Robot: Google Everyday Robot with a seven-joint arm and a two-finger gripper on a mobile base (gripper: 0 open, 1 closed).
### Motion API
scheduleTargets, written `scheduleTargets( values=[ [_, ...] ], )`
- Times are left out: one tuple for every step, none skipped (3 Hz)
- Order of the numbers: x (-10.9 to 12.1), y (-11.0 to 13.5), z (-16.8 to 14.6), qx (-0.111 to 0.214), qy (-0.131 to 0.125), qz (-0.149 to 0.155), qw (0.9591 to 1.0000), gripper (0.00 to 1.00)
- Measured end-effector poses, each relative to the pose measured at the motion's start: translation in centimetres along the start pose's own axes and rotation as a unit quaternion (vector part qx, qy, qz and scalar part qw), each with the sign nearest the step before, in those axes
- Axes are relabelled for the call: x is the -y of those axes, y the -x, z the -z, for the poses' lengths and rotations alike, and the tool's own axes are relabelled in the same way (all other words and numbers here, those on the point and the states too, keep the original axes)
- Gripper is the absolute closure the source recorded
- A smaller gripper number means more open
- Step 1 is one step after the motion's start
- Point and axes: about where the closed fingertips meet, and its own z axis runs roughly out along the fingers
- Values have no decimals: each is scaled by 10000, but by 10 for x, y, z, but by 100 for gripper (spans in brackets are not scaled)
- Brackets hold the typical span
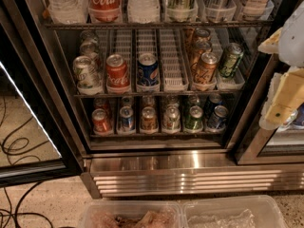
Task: Pick water bottle from top shelf of fridge
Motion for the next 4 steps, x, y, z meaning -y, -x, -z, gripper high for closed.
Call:
scheduleTargets(
  values=[
    [0,0,0,2,-1,-1,10000,0],
    [2,2,3,224,-123,-112,9996,0],
    [-19,0,1,709,-262,-547,9956,0],
    [-53,-19,-37,1370,-232,-1024,9850,0]
  ],
)
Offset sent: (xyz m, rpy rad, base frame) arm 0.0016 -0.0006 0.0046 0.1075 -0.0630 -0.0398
